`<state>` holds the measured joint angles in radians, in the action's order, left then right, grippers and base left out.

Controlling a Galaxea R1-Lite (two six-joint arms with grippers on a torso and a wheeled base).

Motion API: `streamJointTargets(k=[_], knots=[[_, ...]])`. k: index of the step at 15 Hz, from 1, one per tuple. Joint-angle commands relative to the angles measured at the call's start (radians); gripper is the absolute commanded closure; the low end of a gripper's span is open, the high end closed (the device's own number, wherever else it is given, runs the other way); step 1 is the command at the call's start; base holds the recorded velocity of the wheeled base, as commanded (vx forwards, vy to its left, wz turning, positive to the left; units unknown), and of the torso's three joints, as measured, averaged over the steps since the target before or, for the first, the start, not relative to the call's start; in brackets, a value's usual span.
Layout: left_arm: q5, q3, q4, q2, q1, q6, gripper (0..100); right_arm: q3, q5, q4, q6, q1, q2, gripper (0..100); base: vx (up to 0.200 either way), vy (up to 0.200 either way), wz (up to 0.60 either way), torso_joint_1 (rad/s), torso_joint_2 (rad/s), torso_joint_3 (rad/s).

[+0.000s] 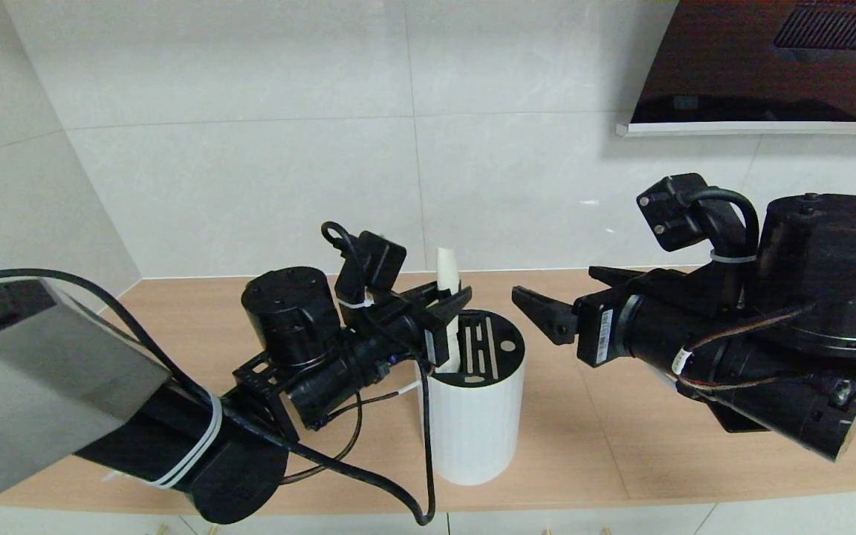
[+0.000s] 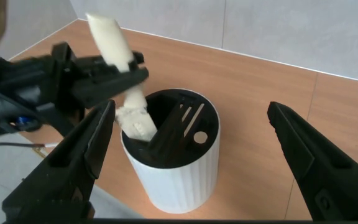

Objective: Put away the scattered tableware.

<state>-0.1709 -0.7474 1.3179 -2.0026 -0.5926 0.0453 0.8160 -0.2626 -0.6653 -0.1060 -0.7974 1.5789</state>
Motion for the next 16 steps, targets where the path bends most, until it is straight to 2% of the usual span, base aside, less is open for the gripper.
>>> streamJointTargets(k=[1,10,11,16], knots=[[0.002,-0.001,0.001,-0.033,-0.004,0.001,100,0.000,0.000,0.000,0.000,0.000,0.001,0,0.000,0.000,0.00,0.000,0.00,0.000],[0.008,-0.001,0.018,-0.068,-0.006,0.001,100,-0.001,0.000,0.000,0.000,0.000,0.001,0,0.000,0.000,0.00,0.000,0.00,0.000],[0.008,0.000,0.018,-0.070,-0.007,-0.001,0,-0.001,0.000,0.000,0.000,0.000,0.001,0,0.000,0.000,0.00,0.000,0.00,0.000],[0.033,-0.001,0.106,-0.061,-0.012,0.007,0,-0.001,0.000,0.000,0.000,0.000,-0.002,0,0.000,0.000,0.00,0.000,0.00,0.000]])
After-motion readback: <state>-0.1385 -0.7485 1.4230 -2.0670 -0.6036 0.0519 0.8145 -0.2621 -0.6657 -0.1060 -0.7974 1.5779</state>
